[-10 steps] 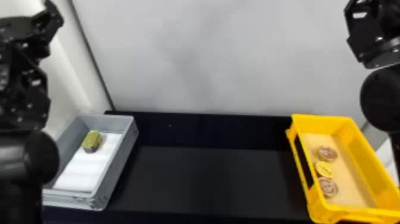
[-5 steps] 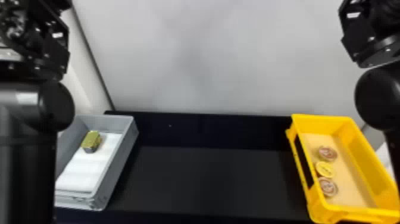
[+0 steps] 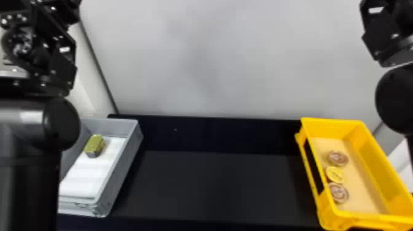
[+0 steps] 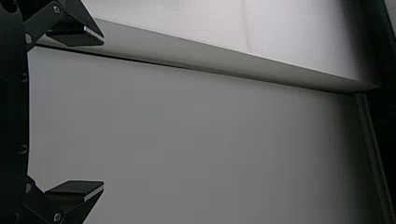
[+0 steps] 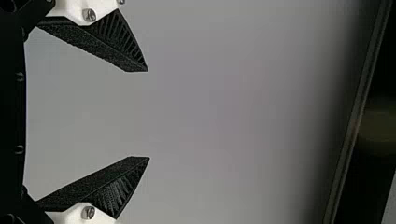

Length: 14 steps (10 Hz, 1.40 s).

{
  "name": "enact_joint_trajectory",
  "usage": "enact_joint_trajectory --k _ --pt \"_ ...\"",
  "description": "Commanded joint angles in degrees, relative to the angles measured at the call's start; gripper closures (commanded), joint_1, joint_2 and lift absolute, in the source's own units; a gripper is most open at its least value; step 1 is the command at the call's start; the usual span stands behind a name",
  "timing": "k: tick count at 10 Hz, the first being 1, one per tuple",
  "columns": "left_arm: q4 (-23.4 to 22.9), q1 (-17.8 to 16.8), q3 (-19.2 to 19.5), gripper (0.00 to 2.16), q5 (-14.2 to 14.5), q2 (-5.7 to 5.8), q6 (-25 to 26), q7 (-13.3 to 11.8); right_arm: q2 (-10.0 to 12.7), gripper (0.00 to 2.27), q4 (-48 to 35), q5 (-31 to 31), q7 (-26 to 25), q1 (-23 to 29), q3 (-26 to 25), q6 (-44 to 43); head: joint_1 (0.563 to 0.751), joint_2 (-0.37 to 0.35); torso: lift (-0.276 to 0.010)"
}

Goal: Pick up the round yellow can and place it in the yellow rectangular box

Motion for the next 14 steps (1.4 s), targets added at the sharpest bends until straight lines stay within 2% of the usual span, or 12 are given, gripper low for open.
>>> enact_joint_trajectory --k 1,3,6,14 --pt "-0.8 0.2 0.2 0.18 -0.2 0.13 0.3 -0.1 0.0 0.10 -0.3 0.0 0.0 0.1 0.0 0.1 0.694 0.054 -0.003" --pt "-1.9 0.9 0.3 0.18 -0.6 -0.22 0.3 1.0 0.1 0.11 -0.4 0.0 0.1 -0.1 0.0 0.2 0.694 0.054 -0.003" --pt "-3.1 1.7 0.6 0.18 -0.8 -0.22 0.0 1.0 -0.5 0.11 -1.2 0.1 0.0 -0.1 -0.3 0.4 0.694 0.054 -0.003" --pt "-4.3 2.8 1.3 0.18 -0.9 -0.83 -0.8 1.7 -0.1 0.09 -1.9 0.1 -1.0 0.1 -0.2 0.1 0.694 0.054 -0.003"
